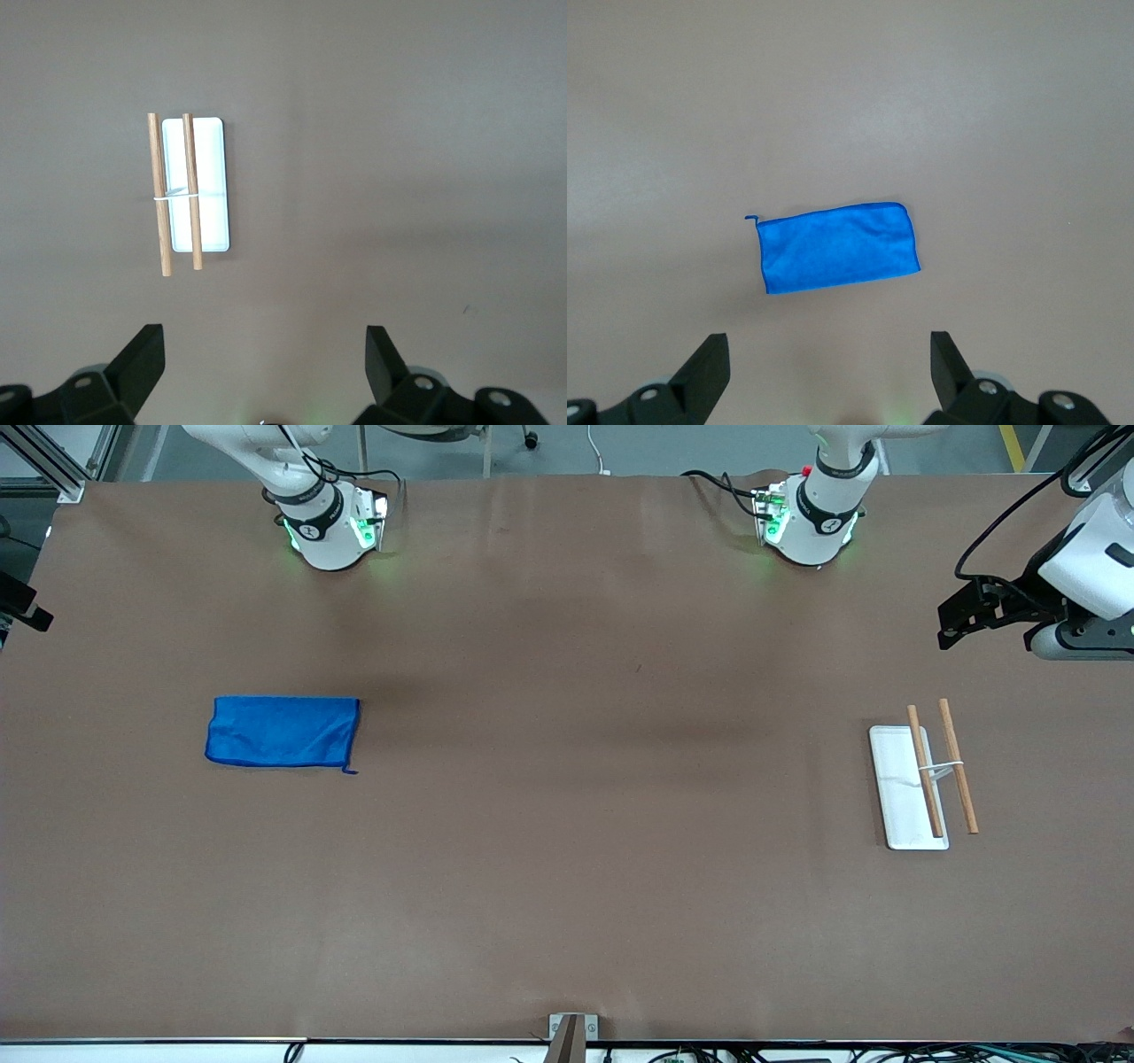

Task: Right arm passes towel to left arm to hang
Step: 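Move the right gripper toward the blue towel, then lower the right gripper onto the towel edge and close it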

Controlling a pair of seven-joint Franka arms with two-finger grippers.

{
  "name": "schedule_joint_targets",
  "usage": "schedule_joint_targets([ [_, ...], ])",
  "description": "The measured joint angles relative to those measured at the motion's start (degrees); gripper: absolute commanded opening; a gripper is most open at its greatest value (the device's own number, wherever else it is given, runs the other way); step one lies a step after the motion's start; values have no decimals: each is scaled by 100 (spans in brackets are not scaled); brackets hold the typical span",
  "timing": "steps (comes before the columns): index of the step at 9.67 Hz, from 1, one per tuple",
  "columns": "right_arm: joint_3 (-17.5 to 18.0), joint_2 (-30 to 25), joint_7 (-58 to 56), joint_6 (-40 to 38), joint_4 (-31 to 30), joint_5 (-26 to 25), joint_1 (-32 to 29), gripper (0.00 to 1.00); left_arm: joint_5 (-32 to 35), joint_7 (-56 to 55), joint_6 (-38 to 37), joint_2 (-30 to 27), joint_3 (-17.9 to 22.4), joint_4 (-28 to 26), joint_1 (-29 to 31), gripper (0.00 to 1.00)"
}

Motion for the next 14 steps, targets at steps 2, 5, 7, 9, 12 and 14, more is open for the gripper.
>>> schedule_joint_targets([
  [2, -1, 0, 0, -2, 0, 0, 0, 100, 0, 5, 0, 0, 0, 4, 0, 100],
  [5, 1, 11, -26, -63, -103, 0, 1, 100, 0, 7, 7, -1, 1, 77, 2, 100],
  [7, 29, 79, -89, 117, -616, 0, 47, 100, 0, 8, 6, 0, 2, 80, 3, 100],
  [9, 50, 230, -102, 1104, -1603, 0, 131, 100, -1, 10, 6, 0, 2, 79, 4, 100],
  [12, 52, 404, -128, 3467, -3577, -7, 221, 100, -4, 11, 6, 4, 5, 78, 6, 100],
  [14, 53, 632, -134, 4987, -4558, -34, 240, 100, -5, 13, 6, 8, 6, 78, 7, 100],
])
